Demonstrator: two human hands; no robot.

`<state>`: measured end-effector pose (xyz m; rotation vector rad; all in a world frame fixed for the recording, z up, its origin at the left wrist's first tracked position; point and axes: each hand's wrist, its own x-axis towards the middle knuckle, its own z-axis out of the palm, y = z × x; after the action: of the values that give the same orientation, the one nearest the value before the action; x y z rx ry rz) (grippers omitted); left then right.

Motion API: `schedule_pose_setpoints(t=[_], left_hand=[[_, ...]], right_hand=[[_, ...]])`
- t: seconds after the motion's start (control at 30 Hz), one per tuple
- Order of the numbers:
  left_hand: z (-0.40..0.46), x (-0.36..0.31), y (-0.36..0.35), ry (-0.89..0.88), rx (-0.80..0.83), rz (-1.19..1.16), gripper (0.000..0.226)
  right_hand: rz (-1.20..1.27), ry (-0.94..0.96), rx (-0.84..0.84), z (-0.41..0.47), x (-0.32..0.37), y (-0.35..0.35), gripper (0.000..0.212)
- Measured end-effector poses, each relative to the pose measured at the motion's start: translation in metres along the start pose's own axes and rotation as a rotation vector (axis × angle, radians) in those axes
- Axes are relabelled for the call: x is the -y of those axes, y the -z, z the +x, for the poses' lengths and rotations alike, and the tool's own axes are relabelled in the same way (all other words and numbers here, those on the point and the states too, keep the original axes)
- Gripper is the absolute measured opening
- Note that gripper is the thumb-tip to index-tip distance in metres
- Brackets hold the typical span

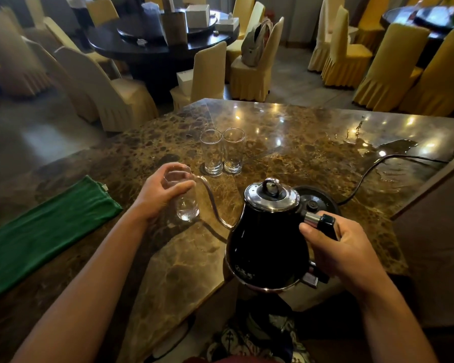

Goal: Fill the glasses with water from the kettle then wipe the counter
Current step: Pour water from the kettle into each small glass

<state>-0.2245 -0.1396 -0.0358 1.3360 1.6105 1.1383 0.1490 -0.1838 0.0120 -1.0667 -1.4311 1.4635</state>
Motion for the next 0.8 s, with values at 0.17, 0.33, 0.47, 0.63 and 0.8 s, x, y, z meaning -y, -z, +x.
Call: schedule_pose_setpoints(t=[0.17, 0.33, 0.47, 0.63, 0.8], left_hand=[[0.046, -0.018, 0.013, -0.017, -0.208, 0.050, 0.047], [0.088, -0.002, 0.020, 0.014, -0.366, 0.001, 0.057], [0.099, 0.017, 0.018, 0.092, -0.408, -0.054, 0.058], [0.108, 0.030, 0.016, 0.108, -0.413, -0.070, 0.063], [0.106, 0.023, 0.014, 0.156, -0.328, -0.080, 0.105]], right_hand=[[0.038, 0.026, -0.067, 0.008, 0.009, -0.001, 0.019], [0.085, 0.034, -0.105, 0.017, 0.011, -0.004, 0.012], [0.096, 0.050, -0.106, 0.020, 0.014, -0.004, 0.011], [0.113, 0.057, -0.074, 0.020, 0.019, -0.006, 0.012], [0.123, 0.051, -0.063, 0.021, 0.022, -0.009, 0.018]])
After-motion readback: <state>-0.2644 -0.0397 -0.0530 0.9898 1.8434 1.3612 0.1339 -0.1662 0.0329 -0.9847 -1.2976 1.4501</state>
